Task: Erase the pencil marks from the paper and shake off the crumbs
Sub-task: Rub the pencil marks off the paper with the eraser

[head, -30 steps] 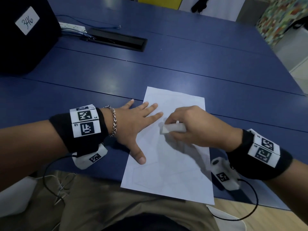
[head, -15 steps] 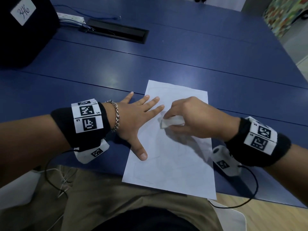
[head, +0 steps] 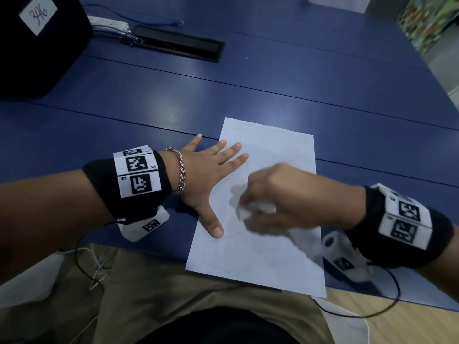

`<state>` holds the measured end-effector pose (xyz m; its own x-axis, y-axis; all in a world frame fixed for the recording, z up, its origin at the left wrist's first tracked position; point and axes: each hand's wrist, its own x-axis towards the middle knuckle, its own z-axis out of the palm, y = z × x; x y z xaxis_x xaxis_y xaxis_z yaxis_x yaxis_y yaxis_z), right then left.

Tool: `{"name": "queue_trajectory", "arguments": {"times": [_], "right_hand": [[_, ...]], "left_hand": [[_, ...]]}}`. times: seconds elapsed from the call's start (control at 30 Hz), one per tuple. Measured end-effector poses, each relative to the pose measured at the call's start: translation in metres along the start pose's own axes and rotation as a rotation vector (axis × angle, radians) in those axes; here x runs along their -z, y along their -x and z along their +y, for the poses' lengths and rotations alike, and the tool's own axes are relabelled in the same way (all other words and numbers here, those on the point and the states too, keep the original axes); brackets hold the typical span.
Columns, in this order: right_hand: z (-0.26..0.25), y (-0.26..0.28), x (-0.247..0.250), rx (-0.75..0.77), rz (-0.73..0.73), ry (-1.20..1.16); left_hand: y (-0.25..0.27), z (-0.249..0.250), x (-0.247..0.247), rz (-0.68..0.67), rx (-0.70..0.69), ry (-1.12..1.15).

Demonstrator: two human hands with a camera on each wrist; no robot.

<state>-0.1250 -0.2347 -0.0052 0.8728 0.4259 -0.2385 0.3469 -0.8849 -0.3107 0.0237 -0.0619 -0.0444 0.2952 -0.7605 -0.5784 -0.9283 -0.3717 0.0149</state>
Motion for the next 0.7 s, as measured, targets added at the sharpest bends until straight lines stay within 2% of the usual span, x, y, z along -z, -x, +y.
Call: {"name": "queue_trajectory", "arguments": {"times": [0.07, 0.1, 0.23, 0.3, 0.43, 0.47, 0.53, 0.63, 0.7], "right_hand": [[-0.013, 0.006, -0.005, 0.065, -0.108, -0.036], [-0.011, 0.004, -0.003, 0.072, -0.108, -0.033], [0.022, -0.011, 0.008, -0.061, 0.1, 0.016], [0.021, -0.009, 0.005, -0.071, 0.143, 0.007], [-0.013, 0.009, -0.005, 0.059, -0.083, -0.074], [-0.012, 0.008, -0.005, 0.07, -0.1, -0.067], [0.005, -0.001, 0.0, 0.03, -0.015, -0.027], [0.028, -0.008, 0.008, -0.125, 0.134, 0.002], [0.019, -0.003, 0.004, -0.102, 0.137, 0.009]], "left_hand": [[-0.001, 0.001, 0.001, -0.001, 0.0, -0.014], [-0.001, 0.001, 0.001, 0.001, 0.0, -0.017], [0.0, 0.001, 0.001, 0.002, 0.0, -0.011], [0.0, 0.001, 0.002, 0.001, -0.001, -0.01], [-0.001, 0.001, 0.001, -0.011, 0.004, -0.012], [0.0, 0.001, 0.001, -0.012, 0.004, -0.013], [0.0, 0.001, 0.002, -0.016, 0.004, -0.014], [0.001, 0.002, 0.002, -0.02, 0.005, -0.01], [0.0, 0.002, 0.002, -0.017, 0.01, -0.007]]}}
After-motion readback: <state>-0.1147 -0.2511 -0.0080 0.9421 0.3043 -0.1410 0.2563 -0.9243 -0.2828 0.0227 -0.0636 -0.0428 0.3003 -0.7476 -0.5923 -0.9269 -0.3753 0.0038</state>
